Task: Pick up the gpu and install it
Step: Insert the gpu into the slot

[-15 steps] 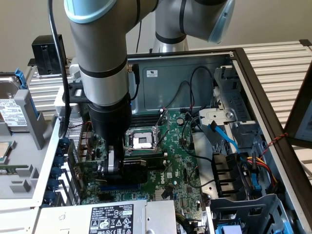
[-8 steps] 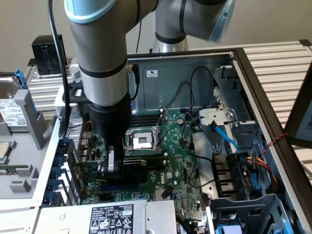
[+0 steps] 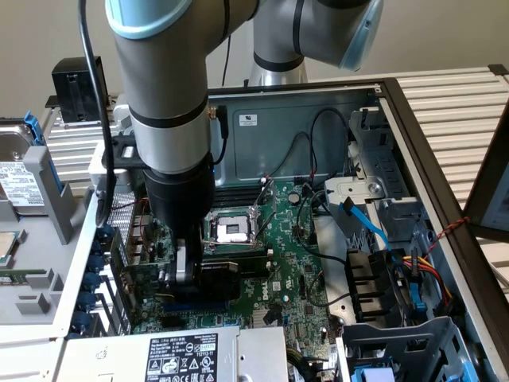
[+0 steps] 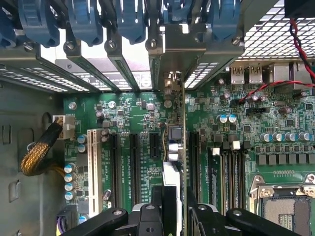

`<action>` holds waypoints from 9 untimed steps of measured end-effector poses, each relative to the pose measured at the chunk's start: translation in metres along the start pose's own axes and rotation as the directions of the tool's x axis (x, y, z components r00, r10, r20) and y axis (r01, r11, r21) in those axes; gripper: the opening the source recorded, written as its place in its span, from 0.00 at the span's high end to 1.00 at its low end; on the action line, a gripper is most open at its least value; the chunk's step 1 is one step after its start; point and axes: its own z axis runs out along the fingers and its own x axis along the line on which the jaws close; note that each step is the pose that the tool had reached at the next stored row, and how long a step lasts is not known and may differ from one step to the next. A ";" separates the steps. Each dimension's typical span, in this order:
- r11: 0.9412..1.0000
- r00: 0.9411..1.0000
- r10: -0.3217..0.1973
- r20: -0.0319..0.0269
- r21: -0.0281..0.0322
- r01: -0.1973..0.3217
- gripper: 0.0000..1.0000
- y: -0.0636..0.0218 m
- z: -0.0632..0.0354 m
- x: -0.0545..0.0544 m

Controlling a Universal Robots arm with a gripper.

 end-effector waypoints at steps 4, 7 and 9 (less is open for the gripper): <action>1.000 1.000 0.000 0.000 -0.002 0.000 0.72 -0.0001 0.0001 0.000; 1.000 1.000 0.000 0.000 -0.002 0.000 0.72 -0.0002 0.0002 0.000; 1.000 1.000 0.000 0.000 -0.002 0.000 0.72 -0.0004 0.0002 0.000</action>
